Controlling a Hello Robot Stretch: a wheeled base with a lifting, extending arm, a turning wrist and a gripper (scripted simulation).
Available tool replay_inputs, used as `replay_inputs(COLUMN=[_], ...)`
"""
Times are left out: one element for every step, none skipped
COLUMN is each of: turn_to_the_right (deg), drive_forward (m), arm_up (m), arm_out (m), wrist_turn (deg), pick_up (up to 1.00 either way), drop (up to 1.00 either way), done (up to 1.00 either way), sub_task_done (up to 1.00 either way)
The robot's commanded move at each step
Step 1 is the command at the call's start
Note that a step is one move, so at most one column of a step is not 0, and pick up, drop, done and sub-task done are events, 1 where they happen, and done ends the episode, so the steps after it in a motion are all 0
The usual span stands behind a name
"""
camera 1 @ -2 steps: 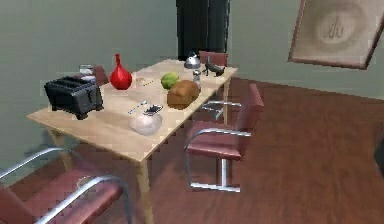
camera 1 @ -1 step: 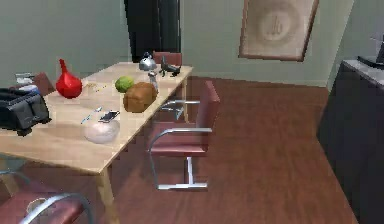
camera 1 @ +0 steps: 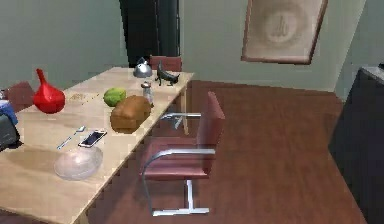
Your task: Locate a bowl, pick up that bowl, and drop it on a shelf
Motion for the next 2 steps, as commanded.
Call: replay_inputs(turn_to_the_right=[-45.0, -45.0], drive_forward=[0.00, 0.00], arm_up=[0.00, 0.00], arm_out=[0.00, 0.00], wrist_turn=[0.0, 0.0], pick_up=[0.00, 0.00], drop=[0.00, 0.00], done=[0.00, 0.00], sub_task_done=[0.00, 0.00])
